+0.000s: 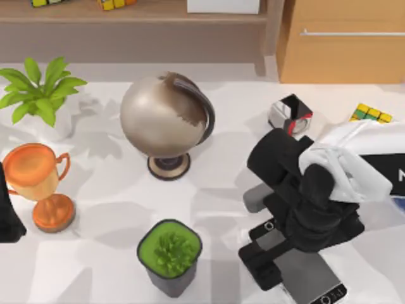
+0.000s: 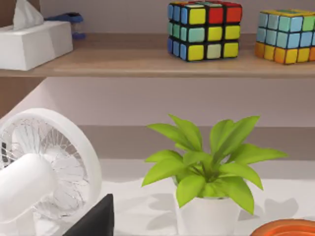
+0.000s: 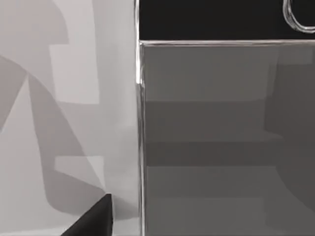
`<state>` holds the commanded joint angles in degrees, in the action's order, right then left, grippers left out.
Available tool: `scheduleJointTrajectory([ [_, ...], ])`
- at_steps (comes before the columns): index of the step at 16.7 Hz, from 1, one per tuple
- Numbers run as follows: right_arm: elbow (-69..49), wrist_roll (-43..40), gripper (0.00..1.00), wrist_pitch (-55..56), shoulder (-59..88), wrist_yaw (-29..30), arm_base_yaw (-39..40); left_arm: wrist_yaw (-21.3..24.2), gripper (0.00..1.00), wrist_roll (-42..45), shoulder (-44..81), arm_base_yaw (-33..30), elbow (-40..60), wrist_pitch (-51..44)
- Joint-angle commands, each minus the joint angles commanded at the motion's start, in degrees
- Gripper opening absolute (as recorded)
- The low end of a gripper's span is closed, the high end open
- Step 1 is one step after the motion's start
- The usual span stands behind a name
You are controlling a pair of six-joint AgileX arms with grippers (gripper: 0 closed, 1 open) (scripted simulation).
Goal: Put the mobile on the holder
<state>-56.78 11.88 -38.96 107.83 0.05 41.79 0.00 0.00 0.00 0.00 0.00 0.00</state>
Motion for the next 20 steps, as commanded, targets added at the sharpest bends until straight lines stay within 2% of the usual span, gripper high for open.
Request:
scheduleJointTrajectory([
  [9,0.0,0.0,0.02,0.0,0.0,0.0,0.0,0.0,1.00,0.0,0.0,0.0,0.0,0.0],
  [20,-1.4,0.0,0.00,-2.6,-2.9,0.3,0.0,0.0,1.00,0.0,0.0,0.0,0.0,0.0],
])
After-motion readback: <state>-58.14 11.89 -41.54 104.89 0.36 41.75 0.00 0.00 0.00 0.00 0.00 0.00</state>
